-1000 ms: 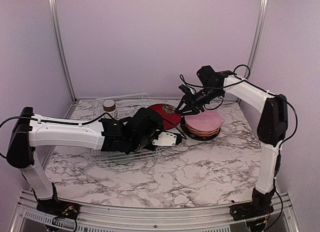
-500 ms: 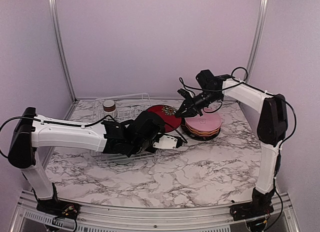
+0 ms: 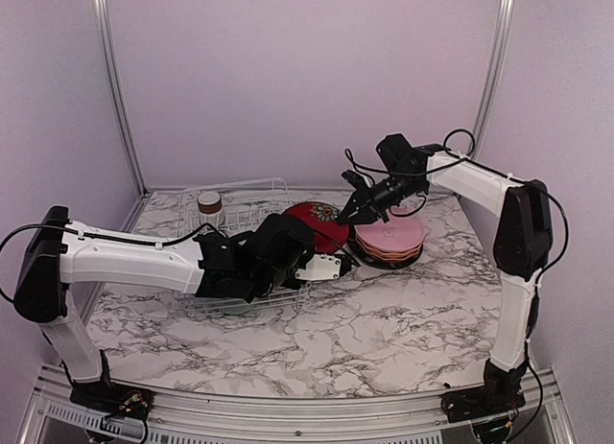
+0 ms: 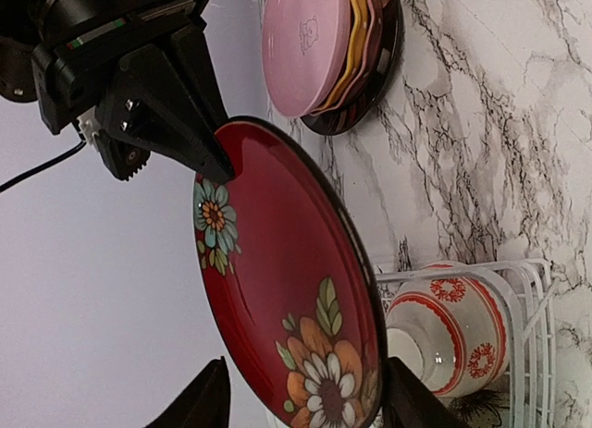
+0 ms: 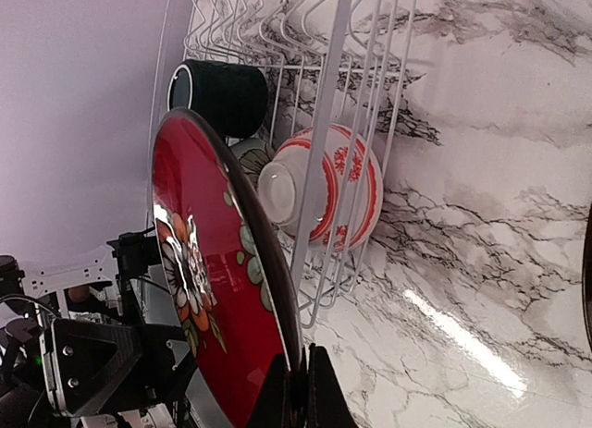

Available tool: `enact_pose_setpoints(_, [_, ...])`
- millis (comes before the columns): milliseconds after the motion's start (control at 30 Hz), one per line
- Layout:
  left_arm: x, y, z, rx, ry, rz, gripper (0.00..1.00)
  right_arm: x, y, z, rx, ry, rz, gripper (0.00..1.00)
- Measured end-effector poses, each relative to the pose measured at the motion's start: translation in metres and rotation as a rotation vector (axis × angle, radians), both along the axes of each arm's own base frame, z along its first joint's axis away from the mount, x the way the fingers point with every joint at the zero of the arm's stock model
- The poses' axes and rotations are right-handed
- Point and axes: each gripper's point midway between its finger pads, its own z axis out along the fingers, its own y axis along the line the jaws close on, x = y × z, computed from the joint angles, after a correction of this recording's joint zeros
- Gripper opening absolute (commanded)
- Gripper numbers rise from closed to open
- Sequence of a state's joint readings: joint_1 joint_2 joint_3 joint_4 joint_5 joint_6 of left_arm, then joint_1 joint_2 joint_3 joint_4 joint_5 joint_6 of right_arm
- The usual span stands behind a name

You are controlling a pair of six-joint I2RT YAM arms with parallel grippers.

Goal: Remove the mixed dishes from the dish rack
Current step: Pass from the left arm to the right, then place the plate with another plate.

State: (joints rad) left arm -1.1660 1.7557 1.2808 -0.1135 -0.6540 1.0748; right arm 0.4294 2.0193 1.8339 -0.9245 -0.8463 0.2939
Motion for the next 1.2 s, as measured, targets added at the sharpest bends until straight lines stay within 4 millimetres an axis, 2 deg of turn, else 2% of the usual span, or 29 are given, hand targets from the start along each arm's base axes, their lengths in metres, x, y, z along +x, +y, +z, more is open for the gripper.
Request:
enact_pose_setpoints(33, [0.000,0.000,0.001,-0.005,-0.005,0.001,0.67,0.002,-0.002,-0.001,-0.002,0.000,-0.006,0.00])
enact_pose_setpoints(67, [0.001,0.001,0.002,-0.019,-0.008,0.010,0.75,0.005,-0.005,-0.003,-0.006,-0.001,-0.019,0.00])
enact_pose_setpoints(133, [0.002,0.003,0.007,-0.034,-0.020,0.019,0.97,0.013,-0.016,-0.006,-0.017,-0.005,-0.054,0.00])
enact_pose_setpoints(167, [0.002,0.004,0.009,-0.046,-0.028,0.026,0.99,0.018,-0.023,-0.006,-0.019,-0.009,-0.076,0.00])
enact_pose_setpoints(300, [0.009,0.009,0.021,-0.106,-0.065,0.072,0.99,0.040,-0.063,-0.004,-0.026,-0.029,-0.193,0.00])
enact_pose_setpoints(467, [0.025,0.018,0.037,-0.216,-0.092,0.165,0.99,0.063,-0.120,0.012,-0.030,-0.090,-0.340,0.00])
enact_pose_setpoints(633, [0.045,0.034,0.053,-0.353,-0.094,0.283,0.99,0.071,-0.174,0.013,-0.056,-0.119,-0.468,0.00])
enact_pose_setpoints(733, [0.058,0.042,0.067,-0.469,-0.080,0.350,0.99,0.071,-0.195,0.003,-0.079,-0.113,-0.518,0.00])
enact_pose_setpoints(900, [0.078,0.068,0.092,-0.672,-0.045,0.459,0.99,0.071,-0.212,-0.018,-0.113,-0.085,-0.563,0.00])
enact_pose_setpoints(1033, [0.089,0.090,0.108,-0.808,-0.005,0.520,0.99,0.076,-0.217,-0.023,-0.134,-0.101,-0.579,0.00])
enact_pose_setpoints(1200, [0.099,0.113,0.113,-0.933,0.061,0.584,0.99,0.085,-0.222,-0.041,-0.165,-0.099,-0.588,0.00])
